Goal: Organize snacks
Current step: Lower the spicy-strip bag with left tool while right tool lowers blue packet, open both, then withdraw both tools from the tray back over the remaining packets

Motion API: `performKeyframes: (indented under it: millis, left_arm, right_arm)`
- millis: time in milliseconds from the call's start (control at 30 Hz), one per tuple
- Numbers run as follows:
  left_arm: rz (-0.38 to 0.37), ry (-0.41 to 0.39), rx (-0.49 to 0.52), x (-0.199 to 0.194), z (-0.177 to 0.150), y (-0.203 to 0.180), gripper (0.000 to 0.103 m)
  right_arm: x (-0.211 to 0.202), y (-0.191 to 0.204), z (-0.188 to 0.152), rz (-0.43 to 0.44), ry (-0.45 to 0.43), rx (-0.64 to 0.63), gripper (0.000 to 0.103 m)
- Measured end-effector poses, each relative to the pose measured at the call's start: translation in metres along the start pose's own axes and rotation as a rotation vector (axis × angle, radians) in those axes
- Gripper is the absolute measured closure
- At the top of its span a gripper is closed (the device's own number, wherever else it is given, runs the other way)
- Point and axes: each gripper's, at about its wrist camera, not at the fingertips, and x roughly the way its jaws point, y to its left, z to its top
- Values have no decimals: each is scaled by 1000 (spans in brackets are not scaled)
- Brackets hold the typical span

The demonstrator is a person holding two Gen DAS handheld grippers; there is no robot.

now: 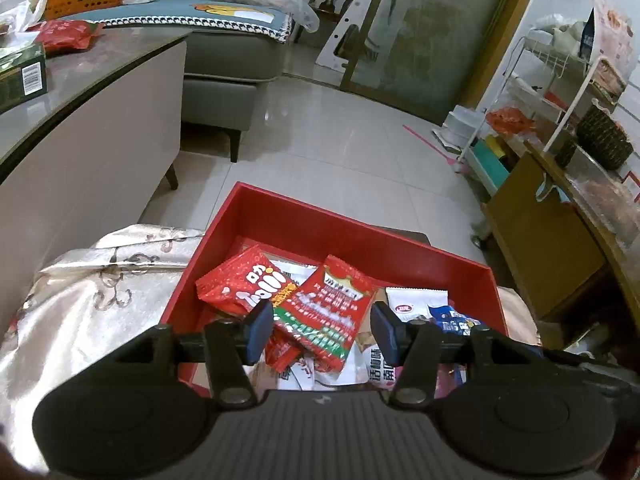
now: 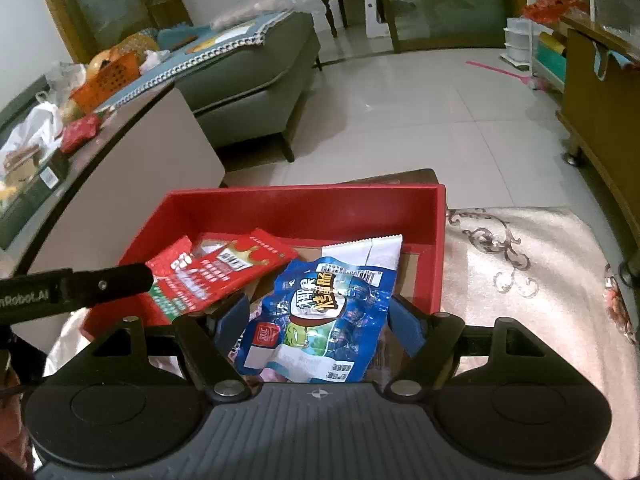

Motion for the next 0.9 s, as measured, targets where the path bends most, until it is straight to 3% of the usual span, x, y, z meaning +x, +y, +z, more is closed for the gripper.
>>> performKeyframes:
  millis: [367,900]
  left_arm:
    - [-24,26,-17,-16,-15,2,54]
    - [-82,61,-61,-68,-65,-4,51]
  right_arm:
    - [-5,4,3,-2,-18,-1,20]
    - [-80,43,-15,13,-61,-75,18]
